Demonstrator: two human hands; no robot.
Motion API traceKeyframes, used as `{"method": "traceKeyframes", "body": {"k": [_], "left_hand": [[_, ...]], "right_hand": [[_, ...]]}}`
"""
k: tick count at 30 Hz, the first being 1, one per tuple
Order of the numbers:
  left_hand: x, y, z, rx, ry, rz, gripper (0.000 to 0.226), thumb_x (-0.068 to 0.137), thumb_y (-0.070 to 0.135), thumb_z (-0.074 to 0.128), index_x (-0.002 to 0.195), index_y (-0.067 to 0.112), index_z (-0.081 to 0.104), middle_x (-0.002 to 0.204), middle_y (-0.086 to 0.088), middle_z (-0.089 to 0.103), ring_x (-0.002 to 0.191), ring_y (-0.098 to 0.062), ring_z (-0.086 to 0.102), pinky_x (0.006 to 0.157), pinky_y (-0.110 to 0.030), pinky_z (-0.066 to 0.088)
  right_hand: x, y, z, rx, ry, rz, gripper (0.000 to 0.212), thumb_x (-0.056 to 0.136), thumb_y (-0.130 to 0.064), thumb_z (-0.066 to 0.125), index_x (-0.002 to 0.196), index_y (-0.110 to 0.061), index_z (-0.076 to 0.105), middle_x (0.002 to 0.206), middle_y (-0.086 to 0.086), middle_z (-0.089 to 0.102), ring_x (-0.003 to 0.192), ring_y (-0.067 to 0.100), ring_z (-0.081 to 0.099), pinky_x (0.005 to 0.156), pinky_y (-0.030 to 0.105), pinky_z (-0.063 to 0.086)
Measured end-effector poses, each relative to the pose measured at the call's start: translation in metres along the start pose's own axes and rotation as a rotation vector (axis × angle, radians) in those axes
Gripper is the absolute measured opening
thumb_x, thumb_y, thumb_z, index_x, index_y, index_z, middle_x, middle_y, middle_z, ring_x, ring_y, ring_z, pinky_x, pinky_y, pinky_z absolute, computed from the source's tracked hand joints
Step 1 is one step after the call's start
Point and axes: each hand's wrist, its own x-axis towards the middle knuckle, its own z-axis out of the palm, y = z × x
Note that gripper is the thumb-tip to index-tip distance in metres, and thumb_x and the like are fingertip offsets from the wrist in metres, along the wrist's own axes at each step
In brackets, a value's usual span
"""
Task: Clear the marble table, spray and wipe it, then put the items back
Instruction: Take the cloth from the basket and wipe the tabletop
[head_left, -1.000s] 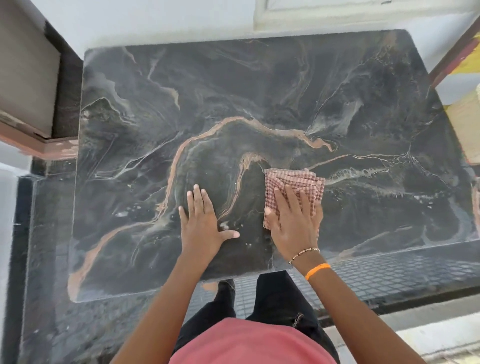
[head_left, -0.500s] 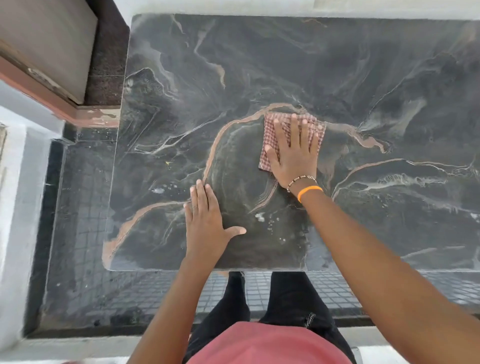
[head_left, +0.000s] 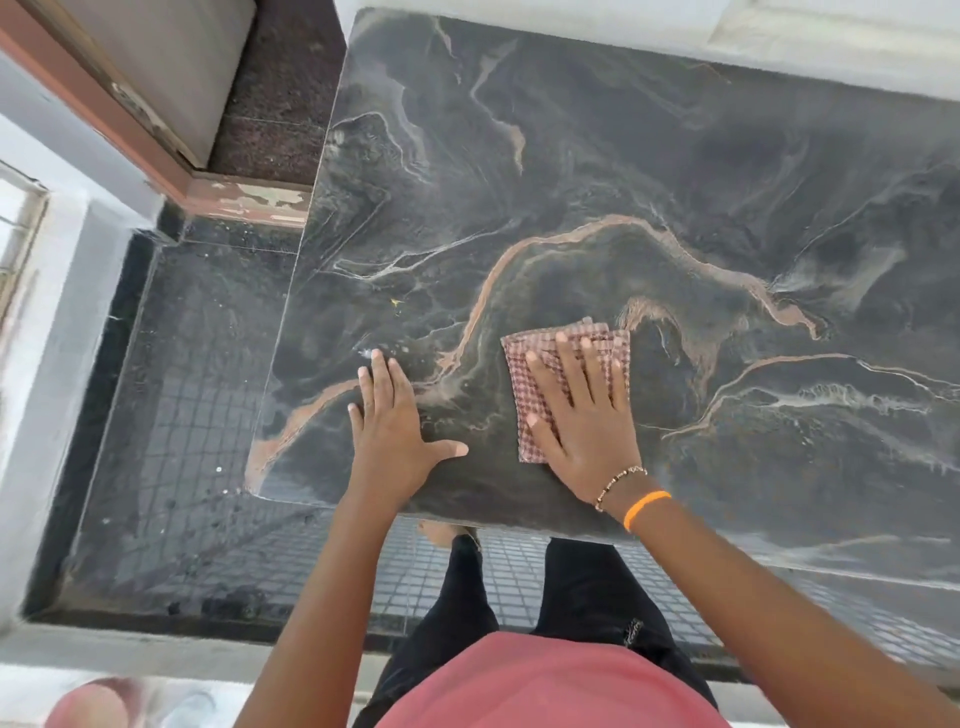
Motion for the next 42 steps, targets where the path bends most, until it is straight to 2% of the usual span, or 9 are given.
{"method": "traceKeyframes", "body": {"k": [3,8,12,17,23,27,31,38,42], "left_hand": [[0.001,0.000,-0.002,-0.032,0.002,0.013,0.114,0.077,0.038,0.072,0.147,0.007,-0.013,0.155,-0.007,-0.024,0.143,-0.025,-0.021,0.116,-0.048,-0.001],[-0.003,-0.018,-0.003,-0.110,0.045,0.120,0.095,0.088,0.029,0.061,0.147,0.009,-0.011,0.156,-0.003,-0.021,0.144,-0.019,-0.019,0.117,-0.036,-0.003],[-0.011,-0.033,-0.002,-0.184,0.093,0.178,0.091,0.089,0.026,0.060,0.148,0.012,-0.009,0.157,0.003,-0.017,0.144,-0.015,-0.017,0.117,-0.032,0.001],[-0.020,-0.057,-0.002,-0.167,0.168,0.108,0.097,0.085,0.032,0.064,0.148,0.013,-0.006,0.158,0.001,-0.012,0.144,-0.017,-0.016,0.116,-0.033,-0.004],[-0.030,-0.089,-0.007,-0.106,0.224,0.021,0.110,0.076,0.046,0.068,0.148,0.021,-0.010,0.157,0.002,-0.018,0.141,-0.017,-0.026,0.113,-0.041,-0.014],[-0.041,-0.112,-0.007,-0.199,0.272,-0.096,0.120,0.068,0.049,0.074,0.148,0.020,-0.011,0.157,-0.001,-0.020,0.141,-0.022,-0.027,0.113,-0.047,-0.010],[-0.046,-0.123,-0.003,-0.548,0.238,-0.197,0.130,0.062,0.040,0.081,0.147,0.021,-0.016,0.157,0.002,-0.018,0.144,-0.016,-0.016,0.118,-0.050,0.009],[-0.044,-0.134,-0.002,-0.588,0.149,-0.110,0.141,0.054,0.044,0.084,0.144,0.024,-0.023,0.149,0.020,-0.023,0.135,-0.001,-0.027,0.115,-0.040,0.005],[-0.044,-0.148,-0.005,-0.509,0.096,-0.033,0.130,0.067,0.029,0.082,0.143,0.027,-0.024,0.154,0.013,-0.021,0.136,-0.001,-0.024,0.110,-0.027,0.007]], "right_hand": [[-0.003,-0.046,0.009,0.030,-0.001,0.144,0.061,0.092,-0.045,0.023,0.148,-0.023,0.020,0.156,0.016,0.020,0.143,0.041,0.017,0.113,0.059,0.013],[0.078,-0.075,0.001,0.061,0.015,0.135,0.061,0.094,-0.047,0.023,0.150,-0.024,0.010,0.159,0.013,0.006,0.146,0.037,0.002,0.115,0.054,-0.005],[0.161,-0.097,-0.012,0.072,0.025,0.138,0.062,0.094,-0.047,0.028,0.150,-0.026,0.010,0.160,0.010,0.001,0.146,0.035,-0.003,0.115,0.056,-0.005],[0.194,-0.132,-0.015,0.021,-0.055,-0.103,0.063,0.093,-0.046,0.035,0.149,-0.032,0.010,0.160,0.005,0.002,0.147,0.031,-0.002,0.116,0.053,-0.005],[0.125,-0.113,-0.007,-0.016,-0.134,-0.430,0.061,0.093,-0.043,0.037,0.148,-0.034,0.012,0.160,0.002,0.002,0.147,0.029,-0.002,0.117,0.050,-0.005],[0.057,-0.118,0.009,-0.034,-0.133,-0.319,0.065,0.091,-0.046,0.028,0.149,-0.032,0.002,0.160,0.006,-0.002,0.147,0.033,-0.004,0.116,0.054,-0.004],[0.042,-0.160,0.023,-0.008,-0.146,-0.191,0.067,0.091,-0.050,0.024,0.149,-0.029,-0.002,0.160,0.008,-0.006,0.146,0.035,-0.007,0.112,0.053,-0.014],[0.163,-0.185,0.008,0.029,-0.057,-0.135,0.065,0.093,-0.052,0.032,0.149,-0.034,0.005,0.160,0.002,-0.001,0.147,0.029,-0.004,0.116,0.052,-0.006],[0.228,-0.183,-0.008,0.022,-0.054,-0.089,0.064,0.093,-0.052,0.032,0.148,-0.035,0.006,0.160,-0.001,-0.002,0.147,0.027,-0.005,0.116,0.051,-0.006]]}}
